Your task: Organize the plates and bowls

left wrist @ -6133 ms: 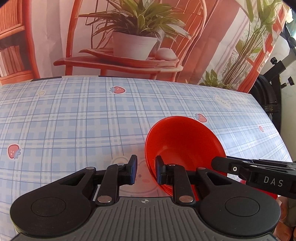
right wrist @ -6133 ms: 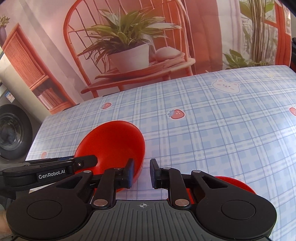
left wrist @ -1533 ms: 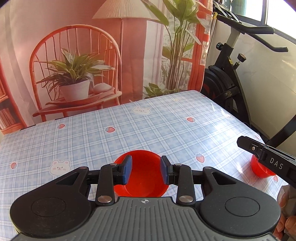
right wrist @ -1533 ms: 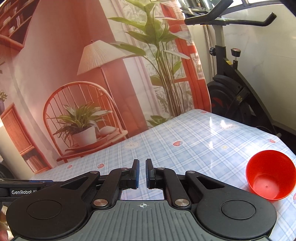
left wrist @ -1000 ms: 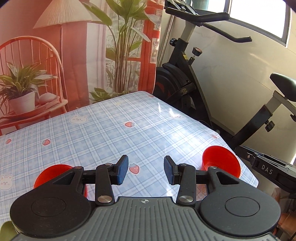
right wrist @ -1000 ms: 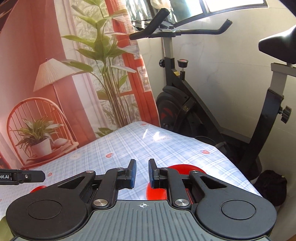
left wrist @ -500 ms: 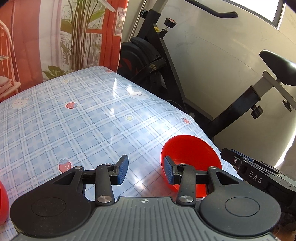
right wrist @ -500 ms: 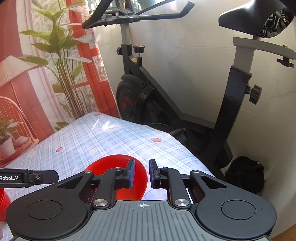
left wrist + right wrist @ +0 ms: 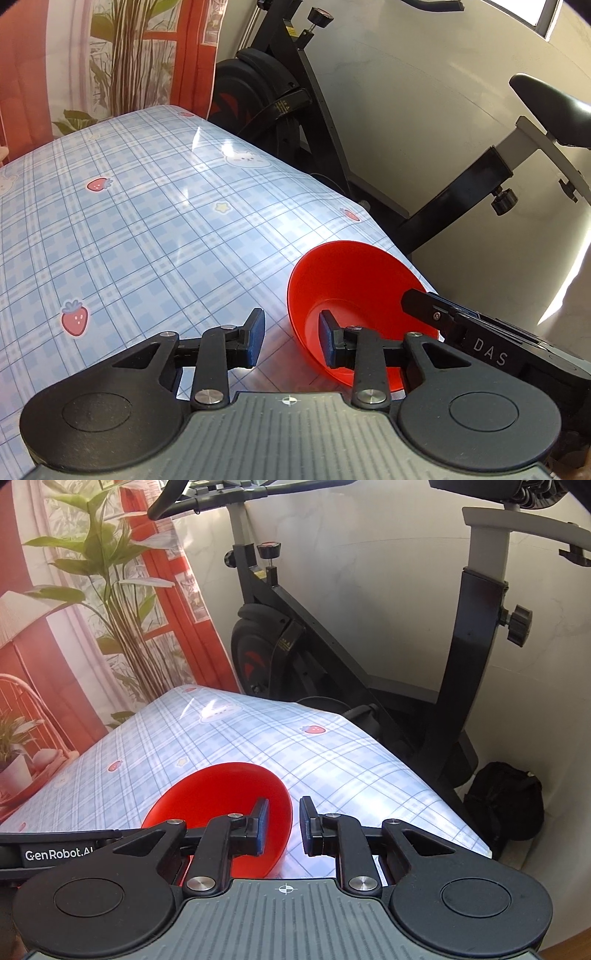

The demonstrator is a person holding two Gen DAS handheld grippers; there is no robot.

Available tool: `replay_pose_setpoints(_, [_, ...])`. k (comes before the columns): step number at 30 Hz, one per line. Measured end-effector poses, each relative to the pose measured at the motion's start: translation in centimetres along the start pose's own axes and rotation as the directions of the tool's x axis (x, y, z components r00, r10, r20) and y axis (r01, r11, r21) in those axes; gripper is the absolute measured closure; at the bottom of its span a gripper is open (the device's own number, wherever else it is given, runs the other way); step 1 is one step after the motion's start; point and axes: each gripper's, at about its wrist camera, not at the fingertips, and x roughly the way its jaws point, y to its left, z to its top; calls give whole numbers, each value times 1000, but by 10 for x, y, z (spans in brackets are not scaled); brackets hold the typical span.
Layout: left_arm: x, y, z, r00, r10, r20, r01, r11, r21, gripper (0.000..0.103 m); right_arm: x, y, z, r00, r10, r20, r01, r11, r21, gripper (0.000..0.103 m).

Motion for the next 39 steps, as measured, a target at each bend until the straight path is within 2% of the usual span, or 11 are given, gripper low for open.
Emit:
replay_pose_setpoints(4, [2, 2, -2, 1000, -25, -16, 25, 999, -20, 81, 3, 1, -1, 1000, 1, -5, -1, 1000, 6, 87])
replay_pose_setpoints(6, [2, 3, -3, 999, -37, -15, 37, 999, -15, 89, 2, 0, -1, 1000, -4, -2, 4, 1000, 9, 91])
replay_pose_setpoints(10, [-2, 5, -8, 998, -54, -10, 54, 998, -17, 89, 3, -2, -1, 1000, -7, 1, 7, 1000, 15, 99])
replay_pose_setpoints(19, [-21, 19, -12, 999, -36, -12, 35, 997, -66, 90, -1, 8, 0, 999, 34, -4, -34, 999, 35, 100])
replay_pose_setpoints(22, [-35, 26, -14, 1000, -15, -8, 14, 996, -92, 90, -4, 16, 0, 998, 58, -6, -58, 998, 31, 99])
replay_pose_setpoints(30, [-88, 53, -27, 997, 46, 64, -36, 989, -143, 90, -17, 56, -2, 992, 129, -17, -129, 992, -6, 99])
replay_pose_setpoints(39, [-145, 93, -38, 983, 137, 118, -106, 965, -238, 90, -31, 121, -8, 969, 242, -47, -245, 966, -76, 99])
